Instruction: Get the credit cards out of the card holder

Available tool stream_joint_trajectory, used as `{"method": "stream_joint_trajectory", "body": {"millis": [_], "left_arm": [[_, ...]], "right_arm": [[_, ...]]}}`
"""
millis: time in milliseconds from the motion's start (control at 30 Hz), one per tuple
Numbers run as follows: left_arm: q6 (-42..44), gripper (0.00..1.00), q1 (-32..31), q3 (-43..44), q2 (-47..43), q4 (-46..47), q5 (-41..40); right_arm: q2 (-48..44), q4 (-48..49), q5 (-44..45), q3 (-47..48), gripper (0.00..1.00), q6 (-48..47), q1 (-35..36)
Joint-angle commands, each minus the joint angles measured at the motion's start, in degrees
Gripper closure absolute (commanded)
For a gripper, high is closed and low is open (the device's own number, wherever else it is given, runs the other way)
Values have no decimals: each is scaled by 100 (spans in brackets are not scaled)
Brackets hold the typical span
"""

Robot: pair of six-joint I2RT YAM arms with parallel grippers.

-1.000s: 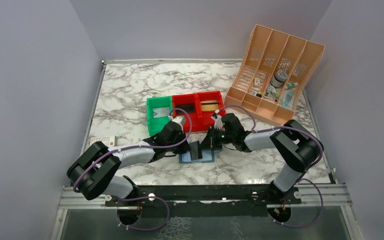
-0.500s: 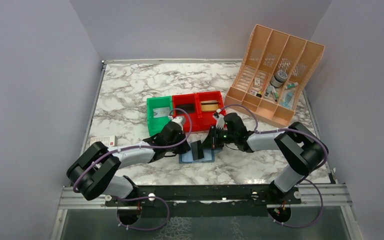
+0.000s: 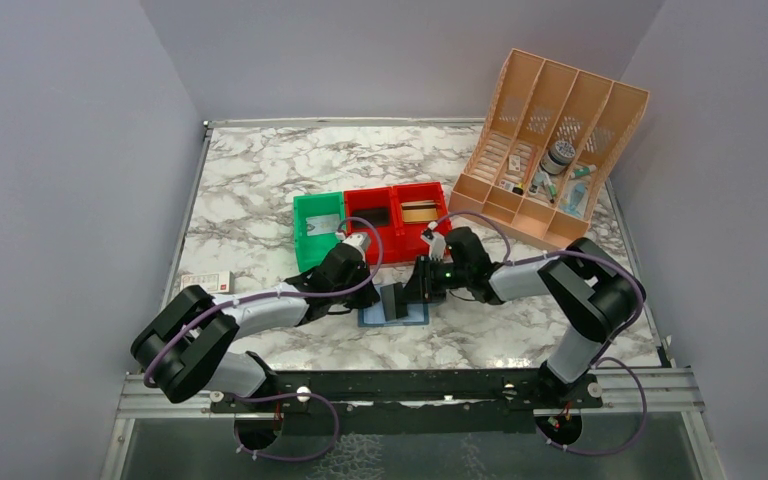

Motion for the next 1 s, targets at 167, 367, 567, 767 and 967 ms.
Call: {"method": "stream_joint_trajectory", "body": {"millis": [167,367,567,767,967], "left_arm": [[70,100,-26,-99,-92,-455,-143],[40,100,-31,-199,-346,-258,-123],[12,97,-33,-323,-762,-198,-170],[-9,85,-35,-440,-1247,-211,-193],[-46,71,-28,-514,-1792,-475,-343]], "right_arm": [[-184,-258,468,83,99,-43,25],[-1344,-1325,1803,63,99,-495,-15],[-2248,-1645,2118,10,99,-704,-37],[-2505,-1568,1873,-5,99,-851,-41],[-2786,-1654,2408,-133,99,-1206,-41]]}}
